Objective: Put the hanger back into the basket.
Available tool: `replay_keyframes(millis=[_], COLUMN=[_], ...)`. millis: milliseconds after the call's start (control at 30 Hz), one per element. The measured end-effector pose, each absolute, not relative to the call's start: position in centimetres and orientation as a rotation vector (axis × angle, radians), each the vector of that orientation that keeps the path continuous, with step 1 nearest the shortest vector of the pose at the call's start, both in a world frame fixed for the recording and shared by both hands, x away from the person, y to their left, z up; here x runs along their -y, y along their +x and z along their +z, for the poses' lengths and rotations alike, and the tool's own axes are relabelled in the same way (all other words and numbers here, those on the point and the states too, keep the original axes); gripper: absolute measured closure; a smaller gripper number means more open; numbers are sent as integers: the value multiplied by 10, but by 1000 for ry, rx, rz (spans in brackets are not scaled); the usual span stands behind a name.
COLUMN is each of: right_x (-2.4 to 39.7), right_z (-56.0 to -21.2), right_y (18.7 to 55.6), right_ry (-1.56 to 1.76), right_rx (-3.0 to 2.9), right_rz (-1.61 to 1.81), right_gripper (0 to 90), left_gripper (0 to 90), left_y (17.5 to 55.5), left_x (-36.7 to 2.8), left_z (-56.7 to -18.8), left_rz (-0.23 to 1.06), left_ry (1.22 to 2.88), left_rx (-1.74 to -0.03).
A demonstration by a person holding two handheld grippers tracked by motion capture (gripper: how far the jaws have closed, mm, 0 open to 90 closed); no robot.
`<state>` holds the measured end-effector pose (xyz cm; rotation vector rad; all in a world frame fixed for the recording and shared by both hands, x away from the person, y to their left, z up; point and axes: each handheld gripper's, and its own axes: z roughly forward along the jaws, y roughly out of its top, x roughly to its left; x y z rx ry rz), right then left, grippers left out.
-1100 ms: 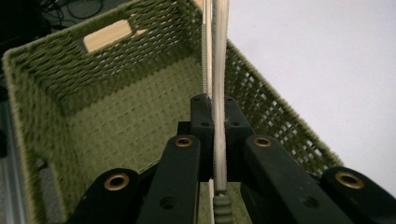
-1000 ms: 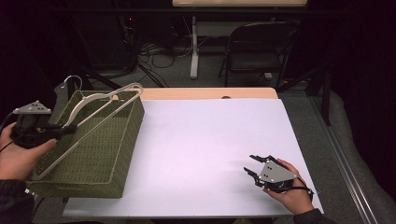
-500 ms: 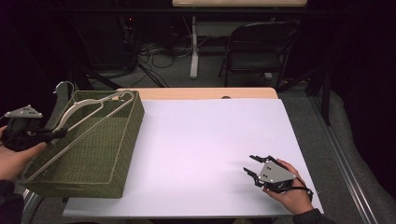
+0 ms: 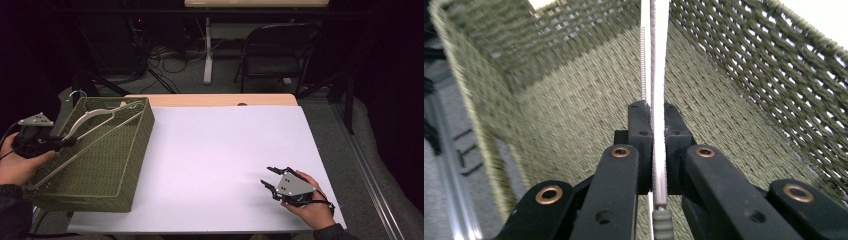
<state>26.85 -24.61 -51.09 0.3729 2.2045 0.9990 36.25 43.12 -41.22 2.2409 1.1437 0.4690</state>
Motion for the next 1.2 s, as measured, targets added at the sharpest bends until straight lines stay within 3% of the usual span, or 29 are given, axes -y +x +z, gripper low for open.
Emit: replay_keyframes(millis=[333,1200], right_x=[245,245], right_z=[-512,-512], right_y=[273,270], right_ry=[378,376], right_rx=[-2207,-2201], right_rz=[1013,1020], right_gripper=[538,539], left_gripper=[871,845], left_y=[365,366], left_x=[-426,-429], left_z=[-444,-475], left_rz=[433,422], left_ry=[2279,2368], left_rx=[-1162,-1264])
